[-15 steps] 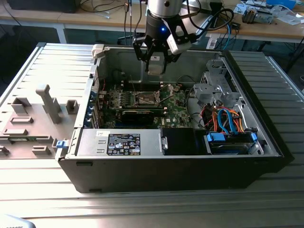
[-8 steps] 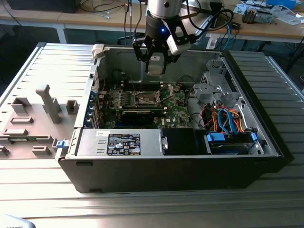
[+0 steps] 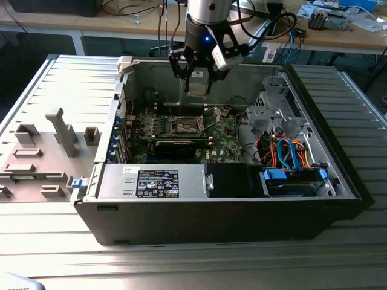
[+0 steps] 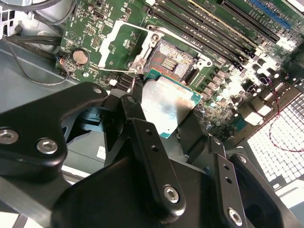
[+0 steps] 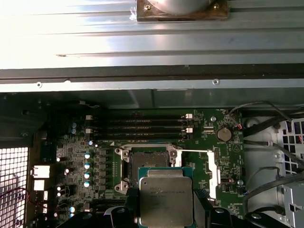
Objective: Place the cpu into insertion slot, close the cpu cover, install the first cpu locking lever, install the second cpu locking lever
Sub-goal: 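Place the cpu into insertion slot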
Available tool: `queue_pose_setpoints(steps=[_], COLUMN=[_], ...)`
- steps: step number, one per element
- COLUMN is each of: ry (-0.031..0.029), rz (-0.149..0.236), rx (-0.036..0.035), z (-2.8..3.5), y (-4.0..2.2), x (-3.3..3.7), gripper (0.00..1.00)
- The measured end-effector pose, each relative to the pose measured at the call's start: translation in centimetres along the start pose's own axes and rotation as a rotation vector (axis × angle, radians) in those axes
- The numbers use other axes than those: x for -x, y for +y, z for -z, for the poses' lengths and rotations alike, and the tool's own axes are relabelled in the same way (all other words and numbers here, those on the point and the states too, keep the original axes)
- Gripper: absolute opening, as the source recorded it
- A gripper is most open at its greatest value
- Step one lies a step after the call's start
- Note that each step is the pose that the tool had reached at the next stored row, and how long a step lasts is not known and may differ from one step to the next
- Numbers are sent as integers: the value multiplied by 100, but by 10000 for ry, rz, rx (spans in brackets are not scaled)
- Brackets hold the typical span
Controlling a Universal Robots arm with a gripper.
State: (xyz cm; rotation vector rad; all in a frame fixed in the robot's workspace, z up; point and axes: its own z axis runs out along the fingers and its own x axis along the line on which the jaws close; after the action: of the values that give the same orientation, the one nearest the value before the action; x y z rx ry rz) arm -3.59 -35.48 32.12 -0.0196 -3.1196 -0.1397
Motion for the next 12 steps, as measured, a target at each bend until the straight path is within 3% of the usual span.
queue_pose_setpoints(steps=[12], ry=[0], rz=[1], rx=[0], z=[-24], y=[-2], x=[-6], gripper=[54])
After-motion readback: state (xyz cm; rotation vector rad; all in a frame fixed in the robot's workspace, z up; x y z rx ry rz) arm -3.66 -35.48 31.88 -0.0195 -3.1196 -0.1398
